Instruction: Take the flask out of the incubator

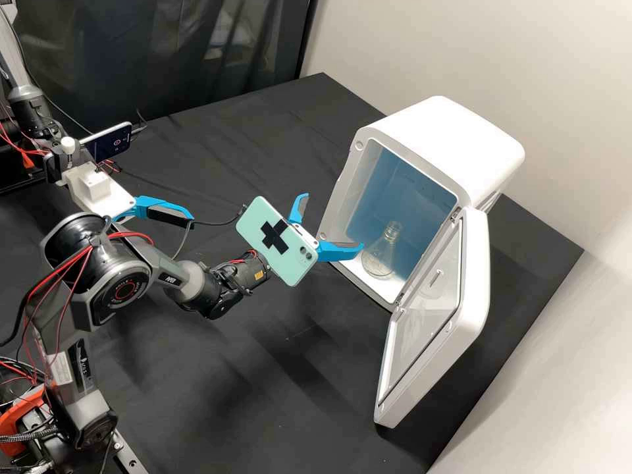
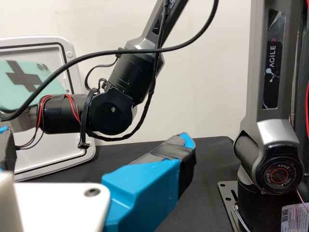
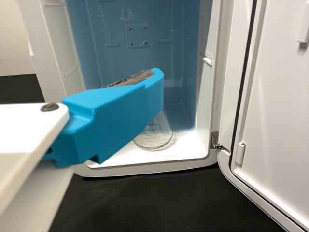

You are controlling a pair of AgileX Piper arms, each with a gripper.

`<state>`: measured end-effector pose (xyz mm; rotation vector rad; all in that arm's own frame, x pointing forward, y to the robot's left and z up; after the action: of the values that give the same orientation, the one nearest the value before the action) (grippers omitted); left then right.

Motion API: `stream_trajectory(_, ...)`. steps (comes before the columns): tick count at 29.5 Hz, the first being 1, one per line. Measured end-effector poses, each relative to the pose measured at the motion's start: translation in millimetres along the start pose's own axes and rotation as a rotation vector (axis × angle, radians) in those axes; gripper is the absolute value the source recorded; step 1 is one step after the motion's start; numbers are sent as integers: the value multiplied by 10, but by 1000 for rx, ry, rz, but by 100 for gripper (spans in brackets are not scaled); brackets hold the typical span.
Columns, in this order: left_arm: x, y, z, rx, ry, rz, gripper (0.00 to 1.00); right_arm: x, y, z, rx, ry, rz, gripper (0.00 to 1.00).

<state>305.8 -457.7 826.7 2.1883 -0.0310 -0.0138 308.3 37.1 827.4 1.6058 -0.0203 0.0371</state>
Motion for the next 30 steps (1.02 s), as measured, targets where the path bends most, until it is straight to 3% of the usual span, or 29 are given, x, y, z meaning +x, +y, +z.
stream_trajectory(15,4,-14,5,3,-2,-3,100,0,0,0,0,0,0,100)
stream_trajectory(20,-4,-163,-19,7,4,-40,100,0,0,0,0,0,0,100)
stream_trajectory(24,-77,-358,-169,8,49,-107,100,0,0,0,0,0,0,100)
stream_trajectory(27,-160,-431,-310,8,94,-132,100,0,0,0,0,0,0,100)
stream_trajectory(30,-255,-460,-462,1,135,-138,100,0,0,0,0,0,0,100)
